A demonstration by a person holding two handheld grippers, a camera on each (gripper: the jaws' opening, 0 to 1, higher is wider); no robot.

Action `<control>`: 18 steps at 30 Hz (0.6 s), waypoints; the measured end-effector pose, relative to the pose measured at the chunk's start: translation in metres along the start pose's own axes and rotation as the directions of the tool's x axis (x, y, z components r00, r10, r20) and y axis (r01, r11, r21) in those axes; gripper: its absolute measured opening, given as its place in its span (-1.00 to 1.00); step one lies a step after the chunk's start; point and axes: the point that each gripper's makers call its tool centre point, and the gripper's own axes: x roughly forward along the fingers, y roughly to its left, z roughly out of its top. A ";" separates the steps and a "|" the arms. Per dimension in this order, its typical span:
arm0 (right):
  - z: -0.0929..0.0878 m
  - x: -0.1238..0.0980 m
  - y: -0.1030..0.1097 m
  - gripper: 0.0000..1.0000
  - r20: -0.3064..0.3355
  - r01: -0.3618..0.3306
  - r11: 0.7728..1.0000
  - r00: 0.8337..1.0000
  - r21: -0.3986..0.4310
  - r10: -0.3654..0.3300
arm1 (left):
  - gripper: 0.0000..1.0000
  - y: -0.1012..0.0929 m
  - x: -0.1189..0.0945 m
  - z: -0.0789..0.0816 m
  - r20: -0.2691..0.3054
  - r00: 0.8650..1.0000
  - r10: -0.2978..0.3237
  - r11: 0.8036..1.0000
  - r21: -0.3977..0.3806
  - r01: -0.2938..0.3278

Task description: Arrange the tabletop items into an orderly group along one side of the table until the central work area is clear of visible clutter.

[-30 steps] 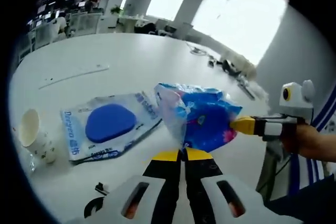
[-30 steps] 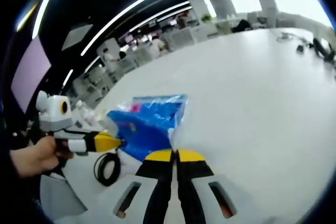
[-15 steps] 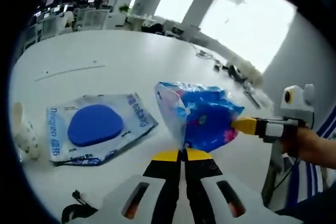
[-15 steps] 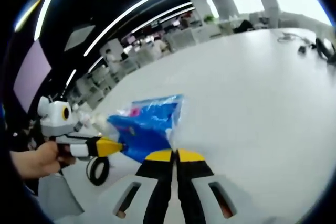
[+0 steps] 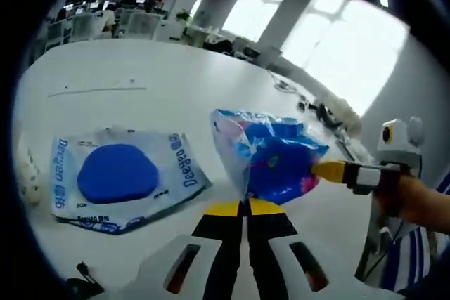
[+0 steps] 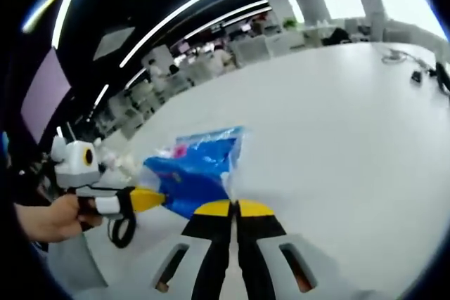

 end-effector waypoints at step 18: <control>0.008 0.023 -0.033 -1.00 -0.060 0.009 1.000 0.998 -0.009 -0.009 | -0.99 0.005 0.045 0.000 -0.089 0.991 0.103 0.990 -0.091 -0.111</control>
